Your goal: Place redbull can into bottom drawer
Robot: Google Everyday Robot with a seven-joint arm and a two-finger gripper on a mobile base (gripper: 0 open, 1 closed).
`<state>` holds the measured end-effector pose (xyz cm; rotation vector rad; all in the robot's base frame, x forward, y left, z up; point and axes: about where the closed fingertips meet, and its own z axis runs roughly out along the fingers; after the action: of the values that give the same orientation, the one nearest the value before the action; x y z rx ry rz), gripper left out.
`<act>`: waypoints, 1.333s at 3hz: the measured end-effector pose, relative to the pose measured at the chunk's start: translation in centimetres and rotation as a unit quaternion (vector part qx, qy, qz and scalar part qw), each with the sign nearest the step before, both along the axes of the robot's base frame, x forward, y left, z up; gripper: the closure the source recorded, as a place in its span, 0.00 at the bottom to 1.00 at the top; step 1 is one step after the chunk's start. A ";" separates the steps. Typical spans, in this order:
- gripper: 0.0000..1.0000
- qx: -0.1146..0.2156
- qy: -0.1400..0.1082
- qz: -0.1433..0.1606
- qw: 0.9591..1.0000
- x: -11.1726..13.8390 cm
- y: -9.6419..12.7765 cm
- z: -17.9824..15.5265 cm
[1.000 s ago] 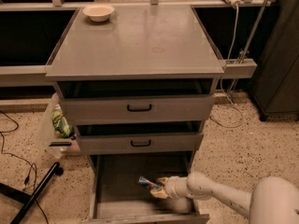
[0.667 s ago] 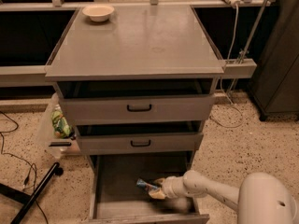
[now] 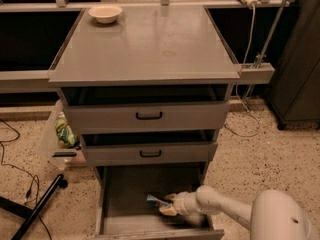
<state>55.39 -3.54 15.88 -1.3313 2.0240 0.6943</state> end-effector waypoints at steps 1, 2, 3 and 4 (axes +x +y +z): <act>1.00 0.014 0.024 0.008 1.000 -0.5 0.5 -4.2; 1.00 0.017 0.030 0.007 0.999 -0.4 0.4 -5.0; 0.81 0.017 0.030 0.007 0.999 -0.4 0.4 -5.0; 0.58 0.017 0.030 0.007 0.999 -0.4 0.4 -5.0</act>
Offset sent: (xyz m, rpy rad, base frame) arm 0.0014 -0.0029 -0.0969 0.0597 0.1115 0.0040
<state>54.95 -3.10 10.86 -1.3211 2.0426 0.7813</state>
